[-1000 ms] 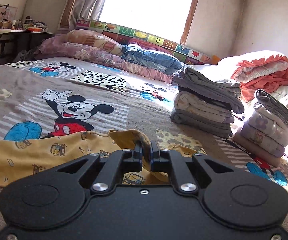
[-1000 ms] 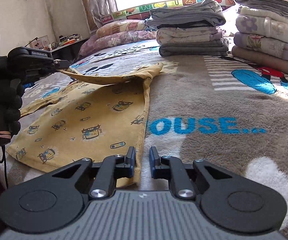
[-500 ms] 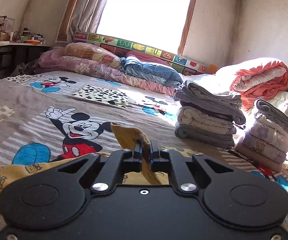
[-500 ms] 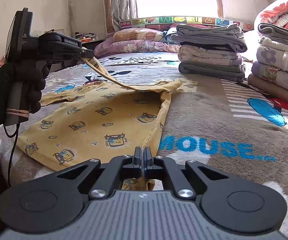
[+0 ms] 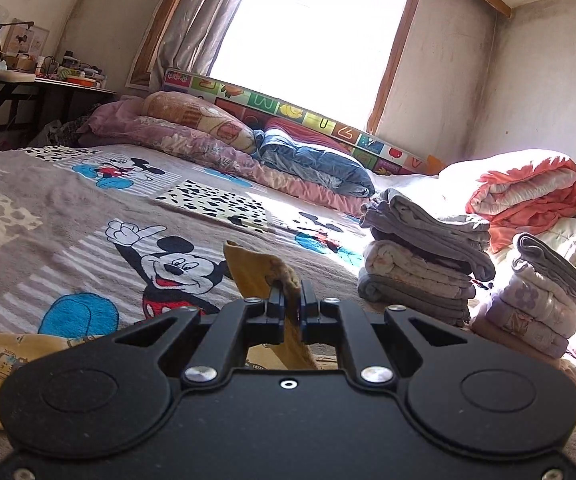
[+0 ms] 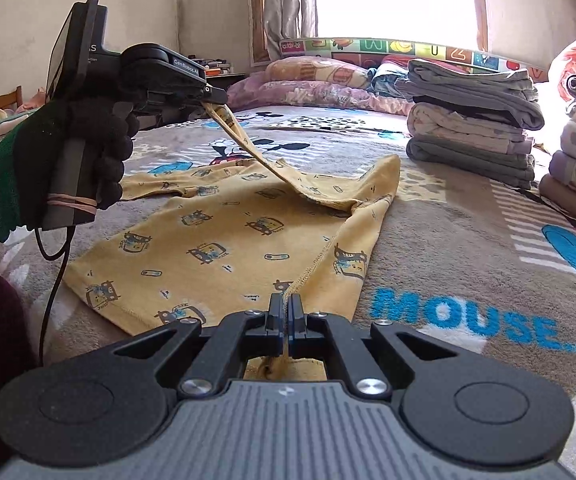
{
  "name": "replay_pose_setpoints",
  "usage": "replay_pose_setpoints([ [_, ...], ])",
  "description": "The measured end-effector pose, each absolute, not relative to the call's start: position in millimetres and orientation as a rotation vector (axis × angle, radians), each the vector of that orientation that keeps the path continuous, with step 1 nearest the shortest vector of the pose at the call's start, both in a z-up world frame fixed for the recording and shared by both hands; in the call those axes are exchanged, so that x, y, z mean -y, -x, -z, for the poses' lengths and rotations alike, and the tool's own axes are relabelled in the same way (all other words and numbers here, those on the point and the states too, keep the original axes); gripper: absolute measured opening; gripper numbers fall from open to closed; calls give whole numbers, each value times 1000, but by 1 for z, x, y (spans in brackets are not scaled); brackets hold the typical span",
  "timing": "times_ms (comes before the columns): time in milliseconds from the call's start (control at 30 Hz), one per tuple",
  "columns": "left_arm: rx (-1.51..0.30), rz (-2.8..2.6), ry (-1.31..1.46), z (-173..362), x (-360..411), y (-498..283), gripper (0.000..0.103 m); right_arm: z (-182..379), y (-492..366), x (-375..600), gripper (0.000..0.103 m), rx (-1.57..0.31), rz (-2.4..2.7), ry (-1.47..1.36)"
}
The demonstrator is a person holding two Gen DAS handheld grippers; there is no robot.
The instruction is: Fold clothes
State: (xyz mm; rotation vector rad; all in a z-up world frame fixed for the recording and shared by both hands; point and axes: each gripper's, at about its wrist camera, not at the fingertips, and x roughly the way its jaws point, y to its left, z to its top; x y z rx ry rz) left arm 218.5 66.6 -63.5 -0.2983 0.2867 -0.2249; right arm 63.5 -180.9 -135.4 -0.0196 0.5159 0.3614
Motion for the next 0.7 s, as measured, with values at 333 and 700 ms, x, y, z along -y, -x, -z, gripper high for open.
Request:
replay_pose_setpoints([
  [333,-285,193,323,66,-81,-219,7,142,-70,158,4,-553,-409,29],
  [700,-308,188,339,72,-84,-223,7,139,-56,151,38,-546,-463,62],
])
